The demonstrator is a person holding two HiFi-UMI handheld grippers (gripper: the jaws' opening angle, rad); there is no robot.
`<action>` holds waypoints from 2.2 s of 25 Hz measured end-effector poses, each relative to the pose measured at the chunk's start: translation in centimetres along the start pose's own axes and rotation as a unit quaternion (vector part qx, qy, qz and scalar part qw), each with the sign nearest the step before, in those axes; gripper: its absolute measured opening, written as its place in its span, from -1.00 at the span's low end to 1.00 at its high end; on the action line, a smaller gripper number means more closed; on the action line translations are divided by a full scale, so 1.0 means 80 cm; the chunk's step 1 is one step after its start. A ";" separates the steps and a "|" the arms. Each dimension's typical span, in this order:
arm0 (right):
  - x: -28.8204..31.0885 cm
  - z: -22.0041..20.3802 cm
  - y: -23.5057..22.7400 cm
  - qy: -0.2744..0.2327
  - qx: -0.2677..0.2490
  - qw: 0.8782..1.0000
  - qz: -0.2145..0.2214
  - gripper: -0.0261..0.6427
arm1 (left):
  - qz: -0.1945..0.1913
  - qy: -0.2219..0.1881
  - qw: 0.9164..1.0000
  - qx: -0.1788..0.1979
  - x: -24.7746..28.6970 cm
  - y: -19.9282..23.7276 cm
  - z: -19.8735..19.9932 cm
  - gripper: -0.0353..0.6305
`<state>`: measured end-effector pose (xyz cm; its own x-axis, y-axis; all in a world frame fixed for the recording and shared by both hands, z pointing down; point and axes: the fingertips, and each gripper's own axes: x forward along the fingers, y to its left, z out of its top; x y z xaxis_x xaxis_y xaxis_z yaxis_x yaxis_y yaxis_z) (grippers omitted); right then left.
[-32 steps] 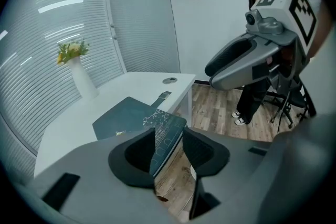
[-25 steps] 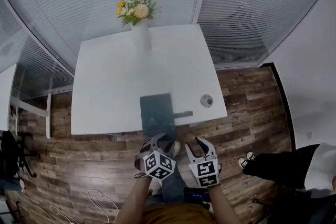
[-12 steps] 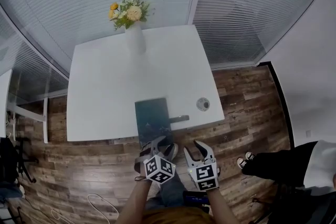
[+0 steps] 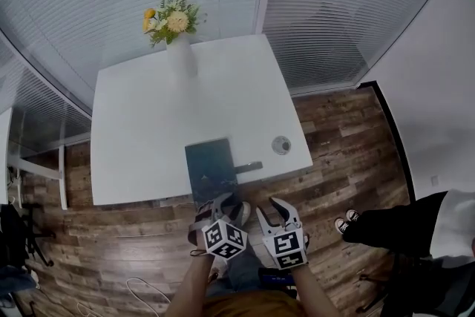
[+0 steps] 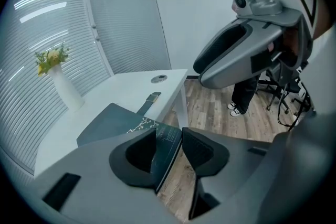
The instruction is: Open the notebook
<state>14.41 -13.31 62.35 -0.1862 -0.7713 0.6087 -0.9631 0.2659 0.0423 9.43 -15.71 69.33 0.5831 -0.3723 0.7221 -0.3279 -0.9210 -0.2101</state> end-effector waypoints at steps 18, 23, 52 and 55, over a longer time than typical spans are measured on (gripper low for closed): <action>-0.008 0.006 0.005 -0.015 -0.002 1.000 0.000 -0.62 | -0.018 -0.006 1.000 0.017 -0.007 -0.009 0.009 -0.64; -0.012 0.008 0.005 -0.018 -0.001 1.000 -0.002 -0.64 | -0.020 -0.008 1.000 0.017 -0.010 -0.010 0.012 -0.67; -0.039 0.027 0.022 -0.045 -0.015 0.999 -0.015 -0.67 | 0.044 -0.066 0.997 0.010 -0.073 0.014 0.042 -0.76; -0.043 0.029 0.025 -0.049 -0.020 0.999 -0.014 -0.67 | 0.059 -0.075 0.995 -0.001 -0.088 0.022 0.044 -0.77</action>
<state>12.64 -11.48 58.48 -0.1784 -0.8311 0.5267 -0.9601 0.2643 0.0918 7.36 -15.13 61.58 0.6450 -0.4910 0.5856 -0.4018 -0.8697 -0.2867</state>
